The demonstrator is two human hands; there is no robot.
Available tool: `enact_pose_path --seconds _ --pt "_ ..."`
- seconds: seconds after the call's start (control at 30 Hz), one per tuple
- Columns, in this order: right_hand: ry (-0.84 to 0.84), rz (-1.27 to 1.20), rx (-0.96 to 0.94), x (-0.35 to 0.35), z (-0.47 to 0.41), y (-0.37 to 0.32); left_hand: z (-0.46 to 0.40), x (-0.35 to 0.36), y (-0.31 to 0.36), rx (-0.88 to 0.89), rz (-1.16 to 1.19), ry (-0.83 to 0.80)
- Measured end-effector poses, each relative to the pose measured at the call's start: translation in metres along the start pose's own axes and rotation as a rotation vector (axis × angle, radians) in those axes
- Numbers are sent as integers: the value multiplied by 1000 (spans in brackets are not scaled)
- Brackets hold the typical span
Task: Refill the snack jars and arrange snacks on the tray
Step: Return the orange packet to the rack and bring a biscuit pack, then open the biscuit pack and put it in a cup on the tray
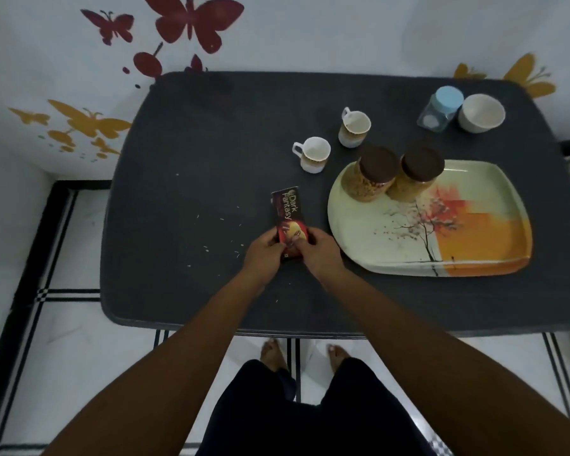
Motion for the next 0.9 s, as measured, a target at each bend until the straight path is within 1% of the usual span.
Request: enact_pose_path --seconds 0.1,0.2,0.3,0.37,0.43,0.5,0.57,0.63,0.7,0.8,0.9 --pt "41 76 -23 -1 -1 -4 -7 -1 -3 -34 75 -28" --pt "52 189 14 0 1 -9 -10 -3 3 -43 78 -21" --pt "28 225 44 -7 4 -15 -4 1 23 25 -1 -11" --pt "27 216 57 -19 10 -18 -1 6 42 89 -88 48" --pt "62 284 27 -39 16 -24 3 19 68 186 -195 95" --pt "164 420 -53 -68 21 -35 7 42 96 307 -281 88" --pt "277 483 -135 -105 27 -44 12 76 119 433 -323 40" --pt "358 507 -198 -144 31 -48 19 115 135 532 -319 -27" --pt "433 528 -226 -187 32 -47 23 155 142 580 -288 -86" --pt "512 555 -183 -252 28 -30 32 212 140 630 -287 -135" --pt "521 593 -111 -311 13 1 29 268 125 671 -358 -200"
Point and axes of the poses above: each hand's wrist, its own z-axis away from the middle knuckle, its own x-axis out of the palm, y = z × x, the point moved 6 cm from there along -z, towards the middle knuckle, and after that the axes turned 15 degrees about z, right-handed, at the moved point
